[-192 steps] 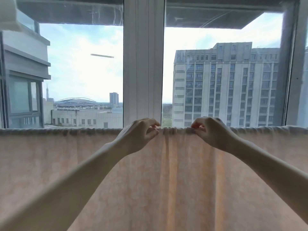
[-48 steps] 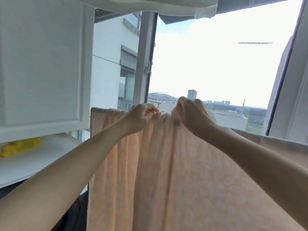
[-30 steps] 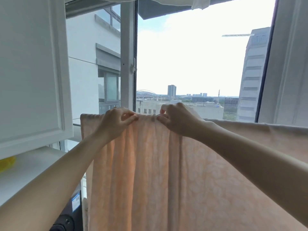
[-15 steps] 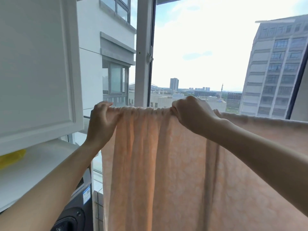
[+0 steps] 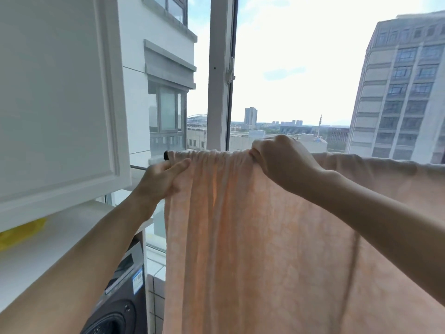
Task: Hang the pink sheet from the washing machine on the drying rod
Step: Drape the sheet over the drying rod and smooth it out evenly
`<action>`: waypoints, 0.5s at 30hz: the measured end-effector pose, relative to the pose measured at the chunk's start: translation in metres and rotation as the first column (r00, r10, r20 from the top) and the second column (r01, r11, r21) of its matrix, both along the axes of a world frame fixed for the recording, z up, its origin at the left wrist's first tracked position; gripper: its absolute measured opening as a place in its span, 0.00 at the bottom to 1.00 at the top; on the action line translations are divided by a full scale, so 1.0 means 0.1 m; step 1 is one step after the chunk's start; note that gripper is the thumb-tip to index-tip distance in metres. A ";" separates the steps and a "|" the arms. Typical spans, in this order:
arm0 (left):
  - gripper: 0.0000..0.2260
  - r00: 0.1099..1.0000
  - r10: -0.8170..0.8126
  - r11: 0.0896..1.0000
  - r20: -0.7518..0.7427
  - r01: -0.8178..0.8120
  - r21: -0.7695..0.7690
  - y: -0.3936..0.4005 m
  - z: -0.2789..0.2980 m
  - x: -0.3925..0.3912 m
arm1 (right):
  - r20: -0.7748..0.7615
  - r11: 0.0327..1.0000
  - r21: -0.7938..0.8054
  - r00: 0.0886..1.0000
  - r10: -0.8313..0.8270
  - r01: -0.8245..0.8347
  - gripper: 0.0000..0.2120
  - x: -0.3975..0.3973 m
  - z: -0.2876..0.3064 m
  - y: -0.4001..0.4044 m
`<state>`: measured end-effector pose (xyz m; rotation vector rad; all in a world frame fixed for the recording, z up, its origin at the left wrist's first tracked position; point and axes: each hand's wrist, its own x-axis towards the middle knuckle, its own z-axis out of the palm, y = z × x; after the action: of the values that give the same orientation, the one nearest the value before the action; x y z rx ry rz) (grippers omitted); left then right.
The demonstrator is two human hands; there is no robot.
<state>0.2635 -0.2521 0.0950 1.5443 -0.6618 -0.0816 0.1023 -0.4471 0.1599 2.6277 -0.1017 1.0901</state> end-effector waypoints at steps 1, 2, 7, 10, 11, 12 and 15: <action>0.23 0.999 -0.039 0.999 0.029 0.038 0.037 0.00 0.02 -0.04 | 0.000 1.000 0.003 1.000 0.005 -0.005 0.13 0.05 -0.01 0.04; 0.25 0.996 -0.073 0.995 0.052 0.069 0.073 0.00 0.03 -0.09 | 0.001 1.000 0.004 1.000 0.009 -0.009 0.13 0.09 -0.02 0.08; 0.22 0.988 -0.086 0.987 0.127 0.068 0.147 -0.04 0.10 -0.21 | 0.002 1.000 0.012 1.000 0.022 -0.022 0.13 0.31 -0.04 0.28; 0.30 0.993 -0.073 0.990 0.095 0.061 0.129 -0.06 0.14 -0.20 | -0.005 0.999 0.031 0.999 0.035 -0.034 0.14 0.41 -0.04 0.34; 0.29 0.995 -0.071 0.992 0.076 0.063 0.113 -0.08 0.14 -0.22 | -0.004 0.999 0.036 0.999 0.038 -0.038 0.14 0.44 -0.04 0.36; 0.26 0.996 -0.064 0.993 0.065 0.058 0.099 -0.09 0.14 -0.23 | -0.004 0.998 0.039 0.999 0.039 -0.039 0.14 0.46 -0.04 0.37; 0.20 0.995 -0.008 0.996 0.100 -0.002 0.092 -0.16 0.11 -0.27 | -0.007 0.998 0.036 0.999 0.044 -0.044 0.14 0.52 -0.05 0.41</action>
<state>0.2370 -0.2684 0.1063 1.6443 -0.7488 -0.0371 0.1545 -0.4066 0.1551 2.6777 -0.0623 1.1025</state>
